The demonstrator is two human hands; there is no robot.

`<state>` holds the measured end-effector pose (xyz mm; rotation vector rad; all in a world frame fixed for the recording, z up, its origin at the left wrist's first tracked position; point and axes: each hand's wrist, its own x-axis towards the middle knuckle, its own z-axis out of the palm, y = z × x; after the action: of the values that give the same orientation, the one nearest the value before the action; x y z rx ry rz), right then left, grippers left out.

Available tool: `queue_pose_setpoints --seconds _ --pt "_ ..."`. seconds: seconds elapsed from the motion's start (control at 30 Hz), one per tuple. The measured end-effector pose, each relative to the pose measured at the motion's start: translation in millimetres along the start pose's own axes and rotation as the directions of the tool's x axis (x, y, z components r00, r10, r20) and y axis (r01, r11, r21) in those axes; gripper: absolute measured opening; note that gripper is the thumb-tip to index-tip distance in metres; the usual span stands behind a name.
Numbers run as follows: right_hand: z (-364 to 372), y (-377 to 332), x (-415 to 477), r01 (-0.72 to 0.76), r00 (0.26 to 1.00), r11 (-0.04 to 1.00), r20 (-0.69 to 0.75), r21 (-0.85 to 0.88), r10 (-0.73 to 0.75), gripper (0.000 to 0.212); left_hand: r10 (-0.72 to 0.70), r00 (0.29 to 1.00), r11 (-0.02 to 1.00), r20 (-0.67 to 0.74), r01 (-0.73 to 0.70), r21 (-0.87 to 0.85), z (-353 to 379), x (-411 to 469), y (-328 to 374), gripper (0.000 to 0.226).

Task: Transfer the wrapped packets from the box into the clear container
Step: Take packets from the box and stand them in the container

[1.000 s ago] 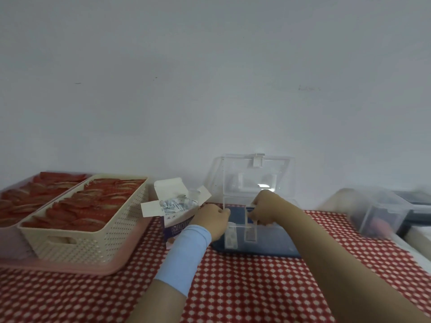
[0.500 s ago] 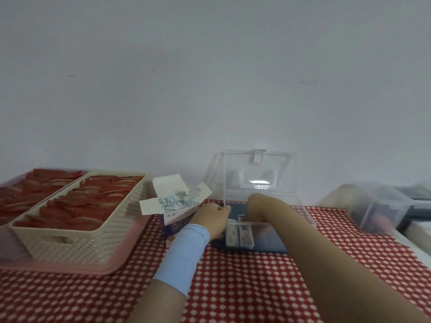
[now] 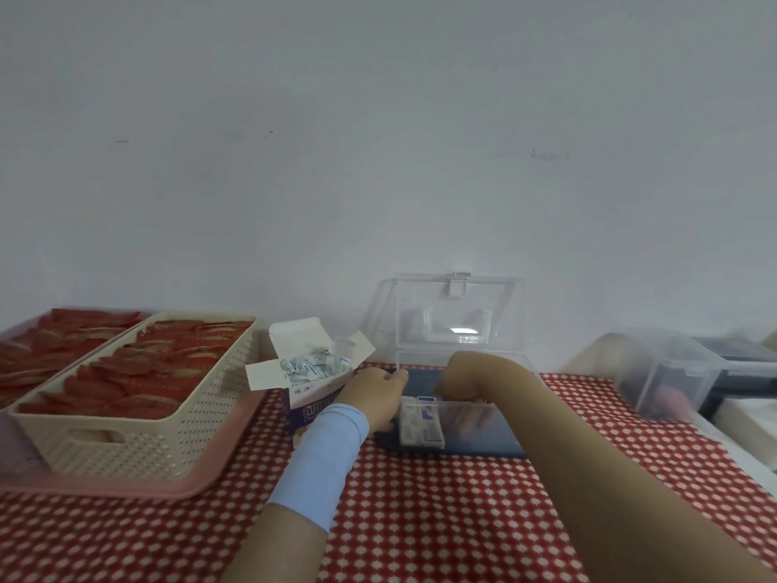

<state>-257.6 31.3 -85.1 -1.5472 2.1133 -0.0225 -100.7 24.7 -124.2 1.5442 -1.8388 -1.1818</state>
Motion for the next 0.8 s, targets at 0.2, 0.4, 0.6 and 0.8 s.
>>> queue_pose_setpoints --seconds 0.2,0.4,0.6,0.8 --pt "-21.3 -5.1 -15.5 0.098 0.982 0.989 -0.171 0.112 -0.077 0.023 0.05 0.999 0.999 -0.01 -0.05 -0.001 -28.9 -21.6 20.3 0.039" --pt "-20.8 -54.6 -46.2 0.563 0.735 0.823 -0.505 0.082 -0.452 0.019 0.324 0.883 0.944 -0.341 -0.277 0.179 -93.3 -43.1 14.8 0.023" --pt "5.0 -84.3 -34.0 0.548 0.751 0.828 -0.365 -0.12 -0.55 0.049 0.227 0.948 0.873 -0.224 -0.096 0.478 -115.1 -29.7 -29.8 0.057" --pt "19.7 -92.2 -15.6 0.501 0.803 0.86 -0.317 -0.097 -0.504 0.026 0.272 0.936 0.816 -0.222 -0.102 0.57 -117.0 -17.0 -41.1 0.065"
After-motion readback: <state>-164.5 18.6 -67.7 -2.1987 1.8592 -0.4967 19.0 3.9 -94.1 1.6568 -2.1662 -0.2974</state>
